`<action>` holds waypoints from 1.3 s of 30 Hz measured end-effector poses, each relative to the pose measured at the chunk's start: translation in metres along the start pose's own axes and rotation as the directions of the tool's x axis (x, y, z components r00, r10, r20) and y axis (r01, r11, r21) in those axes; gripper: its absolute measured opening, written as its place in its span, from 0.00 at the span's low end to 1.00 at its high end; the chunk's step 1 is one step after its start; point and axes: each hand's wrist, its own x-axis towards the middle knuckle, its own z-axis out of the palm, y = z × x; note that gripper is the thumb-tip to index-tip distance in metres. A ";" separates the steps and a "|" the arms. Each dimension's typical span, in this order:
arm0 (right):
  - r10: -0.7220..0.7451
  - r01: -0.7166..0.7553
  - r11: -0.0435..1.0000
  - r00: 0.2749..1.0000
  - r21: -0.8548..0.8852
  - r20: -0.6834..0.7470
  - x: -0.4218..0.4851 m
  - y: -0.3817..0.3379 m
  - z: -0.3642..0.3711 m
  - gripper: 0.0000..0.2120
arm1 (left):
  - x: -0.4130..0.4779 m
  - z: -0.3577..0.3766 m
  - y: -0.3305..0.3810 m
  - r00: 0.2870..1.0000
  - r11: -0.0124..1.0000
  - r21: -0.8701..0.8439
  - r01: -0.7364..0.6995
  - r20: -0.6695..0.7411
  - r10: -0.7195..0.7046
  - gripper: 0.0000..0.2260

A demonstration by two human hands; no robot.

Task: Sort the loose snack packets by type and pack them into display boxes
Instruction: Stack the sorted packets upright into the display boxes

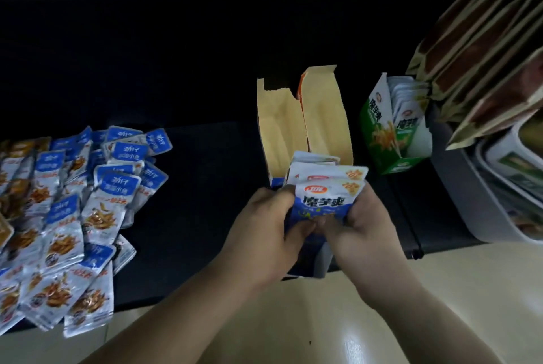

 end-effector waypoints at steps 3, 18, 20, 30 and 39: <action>-0.055 0.030 0.957 0.995 -0.289 -0.082 -0.006 0.012 -0.005 0.25 | -0.003 -0.002 -0.005 0.998 0.998 -0.014 -0.054 -0.022 0.054 0.16; -0.475 0.357 0.604 0.879 -0.713 0.038 0.005 0.045 -0.017 0.27 | -0.009 -0.003 -0.022 0.988 0.945 -0.316 0.085 -0.095 -0.121 0.17; -0.484 0.386 0.598 0.872 -0.702 0.067 0.002 0.045 -0.020 0.24 | -0.011 -0.001 -0.021 0.992 0.947 -0.318 0.046 -0.097 -0.081 0.15; -0.253 0.201 0.878 0.965 -0.436 -0.065 0.021 0.029 -0.030 0.08 | -0.013 -0.004 -0.031 0.986 0.926 -0.337 -0.169 -0.058 0.159 0.12; -0.097 0.058 0.821 0.995 -0.568 -0.038 0.045 0.016 -0.029 0.09 | -0.021 -0.003 -0.030 1.000 0.895 -0.446 -0.018 -0.002 0.019 0.06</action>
